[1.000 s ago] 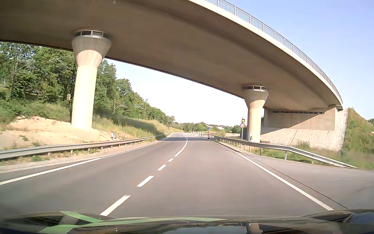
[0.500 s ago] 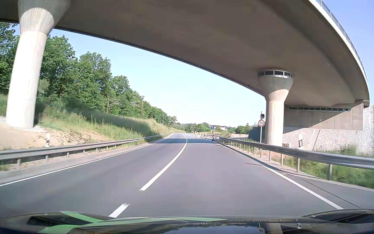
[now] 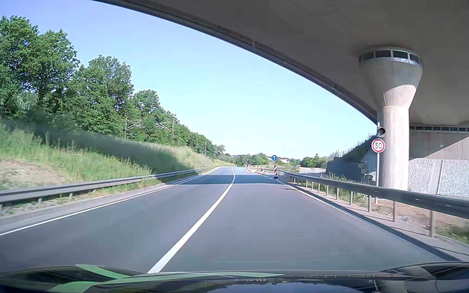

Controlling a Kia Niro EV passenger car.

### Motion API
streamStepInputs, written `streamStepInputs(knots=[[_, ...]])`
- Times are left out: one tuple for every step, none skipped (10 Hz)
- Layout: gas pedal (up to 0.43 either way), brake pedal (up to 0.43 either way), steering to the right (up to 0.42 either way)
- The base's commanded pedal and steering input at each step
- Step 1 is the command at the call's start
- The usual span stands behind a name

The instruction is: Follow the waypoints while adhering to traffic rules and regulations

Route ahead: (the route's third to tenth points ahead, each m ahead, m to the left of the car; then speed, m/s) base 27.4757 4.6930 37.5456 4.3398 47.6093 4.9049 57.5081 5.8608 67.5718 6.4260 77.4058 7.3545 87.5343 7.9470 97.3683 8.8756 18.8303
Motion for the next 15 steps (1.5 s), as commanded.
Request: streamStepInputs(knots=[[0.098,0.000,-0.007],[0.110,0.000,-0.007],[0.110,0.000,-0.006],[0.110,0.000,-0.006],[0.110,0.000,-0.006],[0.098,0.000,-0.006],[0.087,0.000,-0.007],[0.079,0.000,-0.006],[0.008,0.000,-0.006],[0.000,0.000,-0.007],[0.000,0.000,-0.007],[0.000,0.000,-0.006],[0.000,0.000,-0.006],[0.000,0.000,-0.005],[0.000,0.000,-0.004]])
